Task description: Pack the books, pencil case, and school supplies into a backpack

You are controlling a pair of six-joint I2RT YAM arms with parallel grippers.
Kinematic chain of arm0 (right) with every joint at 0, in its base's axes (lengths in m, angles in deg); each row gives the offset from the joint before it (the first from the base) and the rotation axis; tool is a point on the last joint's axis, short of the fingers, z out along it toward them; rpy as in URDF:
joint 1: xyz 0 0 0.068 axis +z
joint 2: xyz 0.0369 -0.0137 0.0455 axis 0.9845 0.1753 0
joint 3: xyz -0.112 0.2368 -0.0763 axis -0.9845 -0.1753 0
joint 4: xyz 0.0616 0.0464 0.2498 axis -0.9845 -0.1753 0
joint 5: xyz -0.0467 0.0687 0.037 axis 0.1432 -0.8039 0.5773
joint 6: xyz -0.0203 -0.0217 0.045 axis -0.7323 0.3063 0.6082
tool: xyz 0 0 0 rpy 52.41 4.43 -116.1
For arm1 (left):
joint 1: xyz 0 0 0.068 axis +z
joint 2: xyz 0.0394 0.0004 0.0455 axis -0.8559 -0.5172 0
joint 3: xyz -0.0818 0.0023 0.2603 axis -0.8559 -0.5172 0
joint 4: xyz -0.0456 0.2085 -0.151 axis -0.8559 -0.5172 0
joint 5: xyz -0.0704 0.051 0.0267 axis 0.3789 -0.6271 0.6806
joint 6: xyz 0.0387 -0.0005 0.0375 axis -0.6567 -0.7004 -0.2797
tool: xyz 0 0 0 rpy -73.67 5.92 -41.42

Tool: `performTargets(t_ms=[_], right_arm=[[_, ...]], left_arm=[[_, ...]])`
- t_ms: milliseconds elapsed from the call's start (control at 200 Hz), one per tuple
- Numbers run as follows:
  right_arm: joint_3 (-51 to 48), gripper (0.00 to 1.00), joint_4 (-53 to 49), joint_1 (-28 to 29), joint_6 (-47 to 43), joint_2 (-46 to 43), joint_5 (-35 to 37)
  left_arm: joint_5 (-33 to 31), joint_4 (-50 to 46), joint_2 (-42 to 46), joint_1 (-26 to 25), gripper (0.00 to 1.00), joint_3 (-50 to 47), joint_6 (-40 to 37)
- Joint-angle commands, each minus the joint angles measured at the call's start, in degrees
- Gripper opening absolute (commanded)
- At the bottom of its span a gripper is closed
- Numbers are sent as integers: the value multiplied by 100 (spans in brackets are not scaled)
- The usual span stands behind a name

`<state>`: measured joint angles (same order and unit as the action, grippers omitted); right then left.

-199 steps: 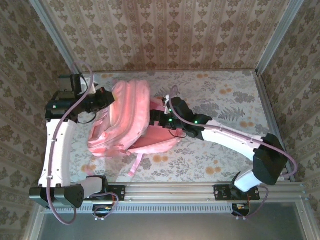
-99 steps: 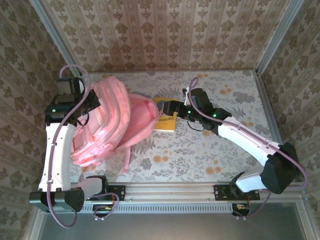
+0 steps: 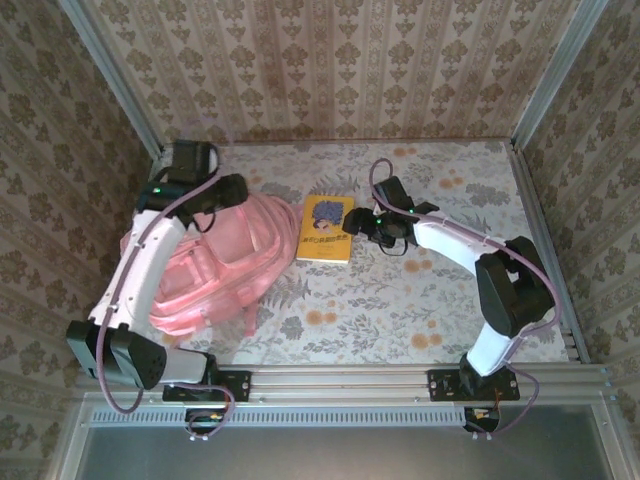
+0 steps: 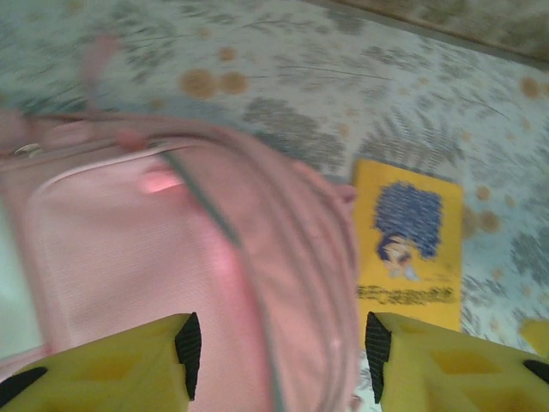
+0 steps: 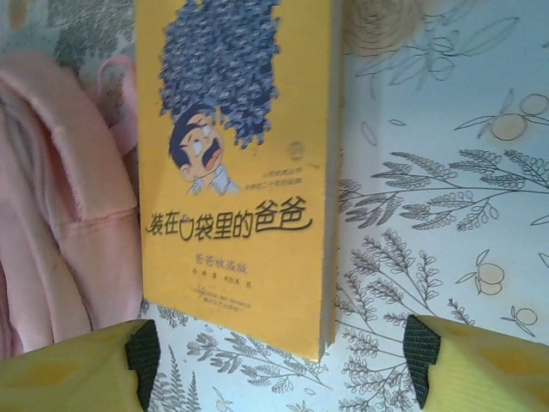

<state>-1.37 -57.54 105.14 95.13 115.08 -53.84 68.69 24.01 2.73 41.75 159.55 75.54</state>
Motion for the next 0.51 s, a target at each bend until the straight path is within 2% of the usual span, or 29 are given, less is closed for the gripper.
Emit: performTargets(t_ms=[0, 100, 165, 365, 500], right_arm=[[217, 71, 158, -104, 187, 288, -474], [331, 66, 225, -175, 295, 575, -690], [372, 62, 331, -228, 358, 727, -860], [658, 55, 330, -334, 353, 1163, -1106], [895, 54, 173, -359, 247, 1426, -1129]], left_arm=[[-101, 216, -168, -541, 57, 167, -64], [704, 845, -590, -679, 57, -236, 590], [1015, 1270, -896, -781, 55, -445, 919], [919, 1616, -1946, -1293, 54, -378, 1162], [390, 1315, -2590, -1565, 52, -124, 1240]])
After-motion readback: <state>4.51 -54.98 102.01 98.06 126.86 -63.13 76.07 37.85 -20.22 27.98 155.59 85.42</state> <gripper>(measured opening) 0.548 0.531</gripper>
